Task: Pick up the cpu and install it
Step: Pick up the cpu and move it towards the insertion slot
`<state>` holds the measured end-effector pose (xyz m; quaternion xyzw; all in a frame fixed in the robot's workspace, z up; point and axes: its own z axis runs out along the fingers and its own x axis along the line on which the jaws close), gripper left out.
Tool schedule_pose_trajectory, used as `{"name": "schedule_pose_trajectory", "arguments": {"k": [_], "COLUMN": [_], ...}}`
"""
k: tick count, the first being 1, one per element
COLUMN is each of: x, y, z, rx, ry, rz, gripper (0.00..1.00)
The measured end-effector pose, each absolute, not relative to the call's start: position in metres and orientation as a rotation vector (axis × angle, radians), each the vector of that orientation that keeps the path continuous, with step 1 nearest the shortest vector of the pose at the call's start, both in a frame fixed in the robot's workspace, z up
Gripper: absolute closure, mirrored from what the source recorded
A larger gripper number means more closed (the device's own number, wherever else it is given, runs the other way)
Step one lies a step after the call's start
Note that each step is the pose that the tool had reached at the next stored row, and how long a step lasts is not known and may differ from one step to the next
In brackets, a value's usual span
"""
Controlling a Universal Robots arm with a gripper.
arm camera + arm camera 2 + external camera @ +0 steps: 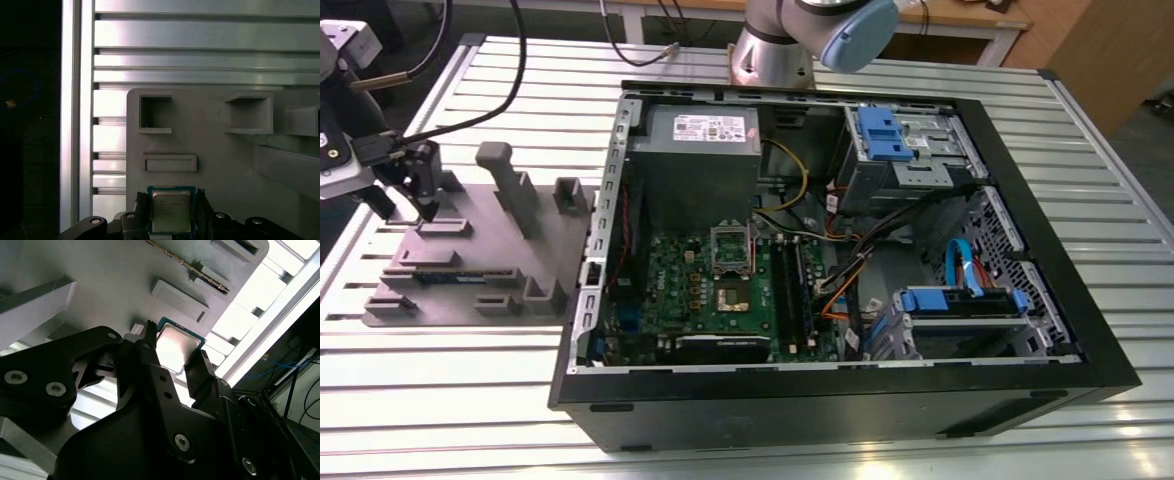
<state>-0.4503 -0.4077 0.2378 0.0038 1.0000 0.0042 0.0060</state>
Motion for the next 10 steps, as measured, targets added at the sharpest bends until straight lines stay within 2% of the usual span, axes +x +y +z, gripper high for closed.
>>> {"name": "schedule_pose_trajectory", "arguments": {"k": [10], "x": [-0.4503], "y": [-0.4077], "z": [0.244], "rx": [0.012], "ry": [3.13], "rz": [0.013], "gripper": [0.53]}}
